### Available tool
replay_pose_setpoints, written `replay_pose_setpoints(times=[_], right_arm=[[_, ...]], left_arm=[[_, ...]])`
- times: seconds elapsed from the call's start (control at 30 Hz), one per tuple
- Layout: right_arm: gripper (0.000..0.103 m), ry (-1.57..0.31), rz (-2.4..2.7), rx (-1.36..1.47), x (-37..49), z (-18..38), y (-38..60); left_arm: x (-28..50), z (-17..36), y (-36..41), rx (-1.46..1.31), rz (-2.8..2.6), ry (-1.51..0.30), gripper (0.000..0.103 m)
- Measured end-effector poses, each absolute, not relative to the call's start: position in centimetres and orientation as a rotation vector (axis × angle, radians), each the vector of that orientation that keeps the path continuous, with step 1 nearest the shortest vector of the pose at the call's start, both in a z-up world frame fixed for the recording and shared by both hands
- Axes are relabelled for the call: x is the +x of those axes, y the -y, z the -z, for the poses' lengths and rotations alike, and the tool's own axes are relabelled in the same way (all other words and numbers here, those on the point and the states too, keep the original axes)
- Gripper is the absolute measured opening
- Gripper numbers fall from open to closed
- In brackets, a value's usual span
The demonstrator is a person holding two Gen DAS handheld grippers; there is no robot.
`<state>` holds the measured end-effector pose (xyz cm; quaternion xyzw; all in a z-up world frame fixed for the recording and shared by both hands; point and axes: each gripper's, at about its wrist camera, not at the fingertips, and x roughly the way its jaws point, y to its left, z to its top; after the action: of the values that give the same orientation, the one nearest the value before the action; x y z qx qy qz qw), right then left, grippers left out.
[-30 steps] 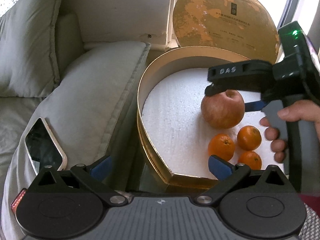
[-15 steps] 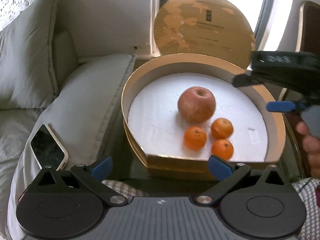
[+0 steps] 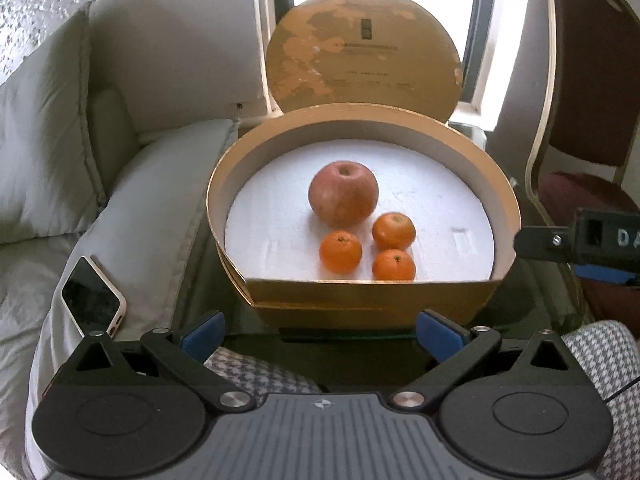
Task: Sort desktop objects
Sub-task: 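Open the right gripper and withdraw it from the box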
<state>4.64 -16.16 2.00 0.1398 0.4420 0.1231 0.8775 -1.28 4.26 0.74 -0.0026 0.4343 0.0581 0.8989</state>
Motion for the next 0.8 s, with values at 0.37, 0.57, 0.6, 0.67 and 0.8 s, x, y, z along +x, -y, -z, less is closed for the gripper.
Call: replay_pose_setpoints(times=[0.37, 0.57, 0.6, 0.67, 0.8], right_arm=[[0.094, -0.954, -0.251, 0.333, 2.7, -1.1, 17.8], [0.094, -0.951, -0.258, 0.332, 2.3, -1.1, 17.8], [0.094, -0.953, -0.256, 0.334, 2.3, -1.1, 17.8], [0.094, -0.958, -0.256, 0.338, 2.3, -1.0, 17.9], [0.094, -0.967, -0.257, 0.344, 2.4, -0.8, 17.8]], left_arm=[[-2.2, -0.9, -3.0, 0.038, -0.125, -0.912, 0.102], [-2.3, -0.8, -2.7, 0.047, -0.120, -0.914, 0.102], [-2.4, -0.8, -2.6, 0.048, -0.116, -0.914, 0.102], [-2.4, -0.8, -2.6, 0.049, -0.107, -0.912, 0.102], [-2.5, -0.8, -2.4, 0.046, -0.077, -0.902, 0.102]])
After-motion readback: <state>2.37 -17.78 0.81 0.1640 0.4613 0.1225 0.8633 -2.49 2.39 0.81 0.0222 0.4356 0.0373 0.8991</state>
